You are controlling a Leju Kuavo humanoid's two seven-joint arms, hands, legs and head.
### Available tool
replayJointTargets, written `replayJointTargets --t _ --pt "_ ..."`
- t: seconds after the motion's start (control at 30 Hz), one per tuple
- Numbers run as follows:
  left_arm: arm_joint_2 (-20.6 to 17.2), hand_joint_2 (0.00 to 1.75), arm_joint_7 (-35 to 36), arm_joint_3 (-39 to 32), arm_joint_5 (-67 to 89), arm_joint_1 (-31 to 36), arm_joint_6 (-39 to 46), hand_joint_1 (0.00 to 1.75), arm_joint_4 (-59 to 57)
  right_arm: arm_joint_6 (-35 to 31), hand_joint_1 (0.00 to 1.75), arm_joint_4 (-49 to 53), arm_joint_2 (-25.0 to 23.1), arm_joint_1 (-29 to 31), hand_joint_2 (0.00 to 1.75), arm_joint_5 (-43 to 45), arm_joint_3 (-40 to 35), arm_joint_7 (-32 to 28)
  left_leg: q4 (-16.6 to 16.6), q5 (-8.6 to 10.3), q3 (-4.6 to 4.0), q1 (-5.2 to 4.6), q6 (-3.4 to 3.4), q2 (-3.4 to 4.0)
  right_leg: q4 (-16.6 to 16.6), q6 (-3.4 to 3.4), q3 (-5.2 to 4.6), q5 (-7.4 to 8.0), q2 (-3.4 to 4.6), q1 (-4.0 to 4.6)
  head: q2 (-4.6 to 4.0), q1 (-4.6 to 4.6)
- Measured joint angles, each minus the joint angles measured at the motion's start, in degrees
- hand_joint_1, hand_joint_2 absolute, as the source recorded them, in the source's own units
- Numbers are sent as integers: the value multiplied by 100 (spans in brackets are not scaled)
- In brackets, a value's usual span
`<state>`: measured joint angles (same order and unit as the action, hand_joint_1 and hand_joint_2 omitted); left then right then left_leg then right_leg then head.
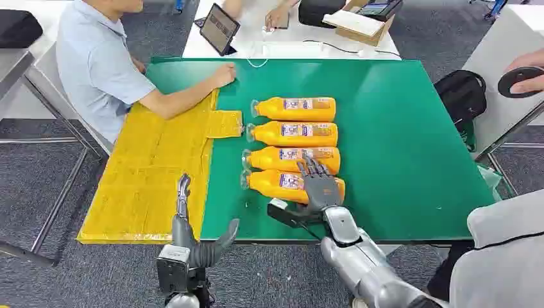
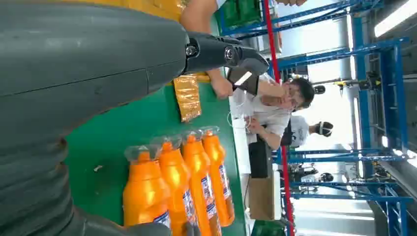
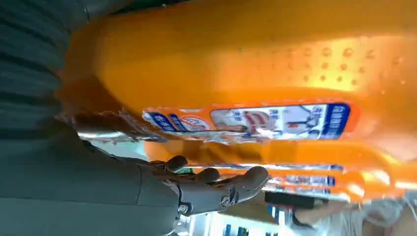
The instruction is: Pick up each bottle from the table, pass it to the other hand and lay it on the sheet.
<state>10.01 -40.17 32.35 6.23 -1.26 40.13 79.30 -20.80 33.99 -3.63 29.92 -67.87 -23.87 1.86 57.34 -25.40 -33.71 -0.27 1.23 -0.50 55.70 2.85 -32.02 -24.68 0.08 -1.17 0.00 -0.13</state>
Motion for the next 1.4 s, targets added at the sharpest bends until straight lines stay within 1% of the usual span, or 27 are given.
replayJointTargets --t 0.07,0.13,0.17,0.2,0.23,0.27,0.33,0.43,0.5,0.53,0.63,0.67,0.73,0.83,0.87,1.0,1.07,1.1,1.13,1.17,1.2,1.23,1.27,1.33,1.4 --pt "-2 175 -2 -13 59 -32 0 0 24 241 0 -56 -28 92 175 -26 -74 100 0 -1 14 0 0 1 -1 0 12 0 0 0 0 -2" --pt "7 175 -2 -20 131 -73 0 0 42 323 0 -100 -39 145 175 -35 -140 137 -1 0 20 0 0 1 -1 0 17 0 0 0 0 -2" --pt "13 175 -2 -24 151 -90 0 0 57 327 49 -116 -46 159 175 -35 -153 146 -1 1 20 0 1 0 -1 0 18 0 0 -1 0 0" --pt "15 175 0 -28 158 -99 -2 0 68 327 147 -131 -52 173 175 -35 -172 153 -1 1 22 0 1 0 -1 0 20 1 0 -1 0 2" --pt "15 175 -2 -33 158 -110 0 0 70 332 166 -144 -57 182 175 -37 -192 155 -1 2 23 -1 2 0 -1 0 23 2 0 -1 0 -2" --pt "15 175 0 -44 164 -122 0 0 72 351 171 -159 -61 184 175 -39 -205 155 -1 2 25 -1 2 0 -1 2 25 4 0 -1 0 0" --pt "15 175 0 -68 215 -141 0 0 77 443 168 -181 -74 182 175 -39 -256 155 0 2 28 -1 2 2 -1 2 26 5 0 -1 0 -2" --pt "15 175 0 -125 274 -164 -4 0 101 624 169 -214 -92 155 175 -9 -299 200 0 2 30 -1 2 1 -1 2 28 5 0 -1 0 0" --pt "13 175 0 -153 308 -180 -11 0 125 677 164 -223 -105 167 175 59 -321 255 0 2 36 -1 2 0 -2 2 32 4 0 -1 0 0" --pt "13 175 0 -160 330 -191 -11 0 136 683 168 -227 -105 164 175 96 -325 262 0 2 39 0 2 -1 -2 2 34 4 0 0 0 -2" --pt "9 175 2 -201 352 -238 -11 0 177 675 168 -267 -103 140 175 212 -328 262 0 1 42 0 1 1 -2 2 36 4 0 0 0 0" --pt "9 175 9 -221 363 -255 -11 0 192 662 164 -271 -98 129 175 241 -328 271 0 1 43 0 1 1 -2 2 35 3 0 0 0 -2" --pt "7 175 44 -254 398 -278 -11 0 219 637 162 -271 -79 101 175 293 -328 290 0 0 48 0 1 -1 -3 1 14 1 0 0 0 -2" --pt "-2 175 85 -280 442 -325 0 0 267 611 162 -271 -59 65 175 387 -325 295 -2 -11 65 0 0 0 -6 0 5 -5 0 0 0 -2" --pt "-4 175 94 -289 448 -339 0 0 280 600 166 -271 -55 48 175 409 -323 295 -2 -13 68 0 3 0 -6 -1 7 -6 0 0 0 0" --pt "-9 175 101 -326 450 -371 0 0 313 561 171 -271 -39 13 175 453 -290 284 -2 -13 78 -1 4 -1 -8 -1 17 -6 0 0 0 0" --pt "-13 175 120 -337 440 -392 -2 0 332 537 175 -269 -41 -16 175 727 -229 19 -2 -13 83 -1 4 0 -8 -1 22 -6 0 0 0 0" --pt "-15 175 133 -343 382 -405 -7 0 345 522 173 -256 -50 -44 175 985 -159 -244 -2 -14 87 0 4 0 -9 -1 26 -6 0 0 0 0" --pt "-18 175 144 -352 304 -426 -20 0 359 487 175 -240 -50 -72 175 1263 -74 -553 -3 -17 95 1 2 3 -12 -1 34 -6 2 1 0 -2" --pt "-22 175 157 -374 167 -456 -46 0 376 395 175 -201 -50 -133 175 1613 34 -945 -4 -27 106 4 0 4 -15 -7 46 -11 7 6 0 2" --pt "-35 175 166 -405 -7 -492 -72 0 402 327 173 -120 -48 -213 175 1947 143 -1289 -5 -44 123 11 -8 13 -17 -13 61 -16 21 14 0 7" --pt "-46 175 188 -442 -265 -521 -120 0 426 272 175 29 -57 -321 175 2340 265 -1643 -6 -59 141 14 -14 37 -19 -14 82 -16 53 18 0 4" --pt "-61 175 251 -505 -594 -546 -181 0 455 225 171 233 -94 -469 175 2732 387 -1914 -6 -69 160 17 -19 58 -20 -15 107 -18 78 20 0 4" --pt "-63 175 489 -644 -1309 -571 -362 0 494 107 173 755 -179 -838 175 3351 550 -2210 -6 -73 166 17 -16 70 -19 -16 119 -18 89 21 0 0" --pt "-66 175 687 -761 -1780 -588 -514 0 496 49 173 1236 -234 -1143 175 3784 656 -2274 -6 -64 160 21 -19 61 -19 -18 107 -17 85 28 0 0"
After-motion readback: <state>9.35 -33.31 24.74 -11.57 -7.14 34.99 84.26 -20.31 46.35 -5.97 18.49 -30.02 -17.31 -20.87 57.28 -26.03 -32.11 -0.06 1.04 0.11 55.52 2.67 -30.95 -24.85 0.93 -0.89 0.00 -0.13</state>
